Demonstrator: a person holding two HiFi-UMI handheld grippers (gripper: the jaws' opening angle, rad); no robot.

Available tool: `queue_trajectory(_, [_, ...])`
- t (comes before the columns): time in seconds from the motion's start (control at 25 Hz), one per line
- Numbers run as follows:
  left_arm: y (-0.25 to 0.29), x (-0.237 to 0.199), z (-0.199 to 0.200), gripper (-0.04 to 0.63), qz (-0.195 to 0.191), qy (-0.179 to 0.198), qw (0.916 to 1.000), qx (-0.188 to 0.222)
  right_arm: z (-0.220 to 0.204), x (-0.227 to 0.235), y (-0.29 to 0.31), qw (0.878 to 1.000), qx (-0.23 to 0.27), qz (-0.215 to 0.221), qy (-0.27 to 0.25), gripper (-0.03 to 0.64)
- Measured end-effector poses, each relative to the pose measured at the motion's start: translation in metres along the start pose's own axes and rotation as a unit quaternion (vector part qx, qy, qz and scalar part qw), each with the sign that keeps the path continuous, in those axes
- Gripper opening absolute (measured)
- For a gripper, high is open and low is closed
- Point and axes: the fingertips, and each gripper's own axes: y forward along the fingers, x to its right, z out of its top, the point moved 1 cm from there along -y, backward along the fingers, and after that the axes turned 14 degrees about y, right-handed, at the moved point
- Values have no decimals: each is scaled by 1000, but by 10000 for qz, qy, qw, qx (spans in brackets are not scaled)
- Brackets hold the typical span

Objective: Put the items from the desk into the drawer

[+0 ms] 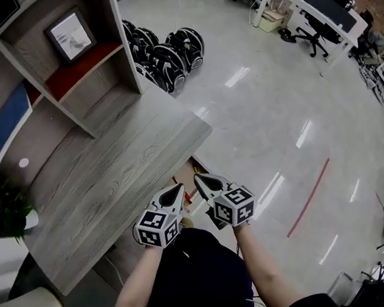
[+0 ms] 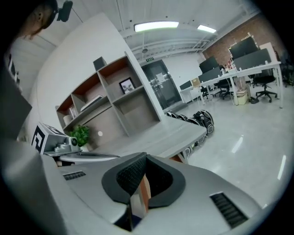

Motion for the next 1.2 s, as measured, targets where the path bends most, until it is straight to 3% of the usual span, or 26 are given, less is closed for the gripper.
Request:
queue_trajectory(0.2, [-16,8,19,11,37,133,9998,149,16,-23,-23,9967,543,-378,-475,-6])
queue_trajectory(0.4, [-36,18,39,11,102,237,9993,272,31,-57,-43,9920,825,-386,-879,-6])
queue_trajectory(0.72, [-76,33,65,11,180,452,9978,453,44,-116,-64,9906,1018,63,-907,-6])
queue_trajectory(1.2, [-102,11,51,11,583,314,9959,616,38,-111,-58,9908,1234,97,-552,-6])
